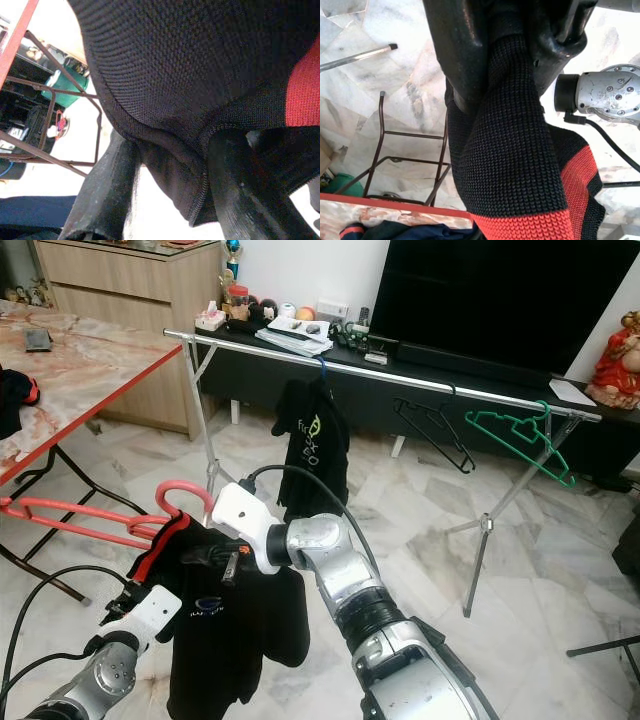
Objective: Hang hanger
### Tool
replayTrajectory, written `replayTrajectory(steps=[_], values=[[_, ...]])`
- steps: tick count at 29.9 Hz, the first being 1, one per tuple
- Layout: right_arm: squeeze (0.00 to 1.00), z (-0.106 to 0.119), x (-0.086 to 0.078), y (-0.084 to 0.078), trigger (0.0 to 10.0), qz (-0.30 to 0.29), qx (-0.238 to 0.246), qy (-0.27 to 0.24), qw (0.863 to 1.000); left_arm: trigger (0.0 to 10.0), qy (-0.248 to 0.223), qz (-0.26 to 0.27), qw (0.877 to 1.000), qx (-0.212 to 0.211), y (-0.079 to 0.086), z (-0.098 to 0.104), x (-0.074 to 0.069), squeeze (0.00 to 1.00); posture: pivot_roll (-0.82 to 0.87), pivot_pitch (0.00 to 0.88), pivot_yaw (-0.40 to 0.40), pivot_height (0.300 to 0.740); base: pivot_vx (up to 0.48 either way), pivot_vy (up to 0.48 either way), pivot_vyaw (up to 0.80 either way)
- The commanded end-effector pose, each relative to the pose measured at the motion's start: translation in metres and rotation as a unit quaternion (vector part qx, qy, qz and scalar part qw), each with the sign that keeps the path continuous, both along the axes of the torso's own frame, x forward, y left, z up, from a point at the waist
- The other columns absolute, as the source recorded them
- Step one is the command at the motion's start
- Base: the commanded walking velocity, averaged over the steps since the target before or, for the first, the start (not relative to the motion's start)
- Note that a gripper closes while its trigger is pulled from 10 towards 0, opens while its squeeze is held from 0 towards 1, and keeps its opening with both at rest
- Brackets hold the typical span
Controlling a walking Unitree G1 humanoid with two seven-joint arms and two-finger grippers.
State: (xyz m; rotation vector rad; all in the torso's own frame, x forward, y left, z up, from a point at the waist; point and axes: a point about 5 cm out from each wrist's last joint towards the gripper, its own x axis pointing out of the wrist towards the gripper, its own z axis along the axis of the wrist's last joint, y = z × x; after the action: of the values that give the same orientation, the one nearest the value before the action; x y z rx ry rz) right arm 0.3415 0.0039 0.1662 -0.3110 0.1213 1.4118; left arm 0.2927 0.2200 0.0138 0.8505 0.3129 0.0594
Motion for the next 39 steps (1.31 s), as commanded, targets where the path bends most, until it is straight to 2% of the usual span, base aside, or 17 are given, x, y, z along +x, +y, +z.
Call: replayTrajectory(steps=[1, 16, 24, 30, 34, 36, 38, 39], values=[[0.00, 0.005, 0.001, -0.002, 0.0, -0.004, 0.009, -0.010, 1.000, 0.0, -0.002, 0.003, 1.000, -0.007, -0.002, -0.001, 0.000, 0.00, 0.14, 0.000, -0.159, 0.740, 0.000, 0.000, 0.00], [0.00, 0.004, 0.003, -0.004, 0.0, -0.014, 0.008, -0.004, 1.000, 0.0, 0.006, 0.006, 1.000, -0.019, -0.002, -0.004, -0.003, 0.00, 0.15, 0.000, -0.157, 0.740, 0.000, 0.000, 0.00], [0.00, 0.002, 0.005, -0.006, 0.0, -0.024, 0.007, 0.000, 1.000, 0.0, 0.006, 0.050, 0.996, -0.071, 0.003, -0.007, -0.006, 0.00, 0.15, 0.000, -0.156, 0.740, 0.000, 0.000, 0.00], [0.00, -0.001, 0.005, -0.009, 0.0, -0.029, 0.004, 0.005, 1.000, 0.0, 0.004, 0.070, 0.993, -0.094, 0.007, -0.008, -0.008, 0.00, 0.15, 0.000, -0.156, 0.740, 0.000, 0.000, 0.00], [0.00, -0.010, 0.007, -0.021, 0.0, -0.045, -0.023, -0.001, 0.999, 0.0, 0.000, 0.104, 0.983, -0.148, 0.015, -0.009, -0.012, 0.00, 0.15, 0.000, -0.155, 0.740, 0.000, 0.000, 0.00], [0.00, -0.015, 0.008, -0.027, 0.0, -0.049, -0.040, -0.011, 0.998, 0.0, 0.006, 0.100, 0.983, -0.155, 0.015, -0.010, -0.013, 0.00, 0.15, 0.000, -0.155, 0.740, 0.000, 0.000, 0.00], [0.00, -0.022, 0.010, -0.041, 0.0, -0.062, -0.064, -0.013, 0.996, 0.0, 0.021, 0.070, 0.986, -0.152, 0.012, -0.013, -0.016, 0.00, 0.15, 0.000, -0.154, 0.740, 0.000, 0.000, 0.00], [0.00, -0.022, 0.010, -0.041, 0.0, -0.062, -0.064, -0.013, 0.996, 0.0, 0.021, 0.070, 0.986, -0.152, 0.012, -0.013, -0.016, 0.00, 0.15, 0.000, -0.154, 0.740, 0.000, 0.000, 0.00]])
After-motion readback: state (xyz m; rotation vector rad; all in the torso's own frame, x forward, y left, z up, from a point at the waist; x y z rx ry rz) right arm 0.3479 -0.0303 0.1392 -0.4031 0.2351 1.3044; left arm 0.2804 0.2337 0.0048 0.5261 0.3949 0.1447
